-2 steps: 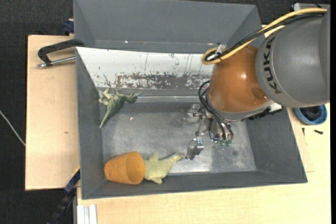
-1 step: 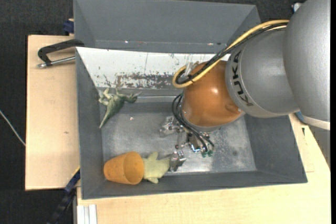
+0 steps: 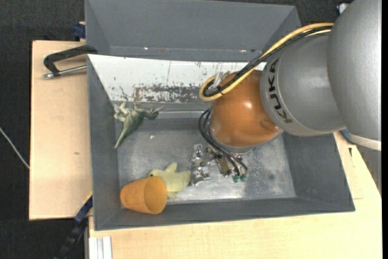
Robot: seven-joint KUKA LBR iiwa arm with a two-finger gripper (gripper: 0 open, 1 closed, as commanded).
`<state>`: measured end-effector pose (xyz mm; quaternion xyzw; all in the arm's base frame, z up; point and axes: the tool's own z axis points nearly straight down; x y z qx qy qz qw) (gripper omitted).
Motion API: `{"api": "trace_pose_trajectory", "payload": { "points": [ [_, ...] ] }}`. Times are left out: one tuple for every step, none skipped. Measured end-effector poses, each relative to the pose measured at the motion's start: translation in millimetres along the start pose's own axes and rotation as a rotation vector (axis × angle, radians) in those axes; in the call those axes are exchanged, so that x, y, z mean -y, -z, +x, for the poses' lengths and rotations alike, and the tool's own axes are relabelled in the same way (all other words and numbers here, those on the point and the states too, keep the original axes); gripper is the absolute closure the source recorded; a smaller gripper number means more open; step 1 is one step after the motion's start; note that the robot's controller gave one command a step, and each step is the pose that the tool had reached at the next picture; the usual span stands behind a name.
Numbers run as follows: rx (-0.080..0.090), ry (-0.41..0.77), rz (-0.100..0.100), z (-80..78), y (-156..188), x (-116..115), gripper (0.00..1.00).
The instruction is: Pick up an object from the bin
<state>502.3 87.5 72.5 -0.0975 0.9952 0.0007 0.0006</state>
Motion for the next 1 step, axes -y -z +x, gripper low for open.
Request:
{"api": "trace_pose_trajectory", "payload": {
  "points": [
    [0.011, 0.307, 0.003, -33.9, 145.7, 16.0, 1.00]
  ]
}}
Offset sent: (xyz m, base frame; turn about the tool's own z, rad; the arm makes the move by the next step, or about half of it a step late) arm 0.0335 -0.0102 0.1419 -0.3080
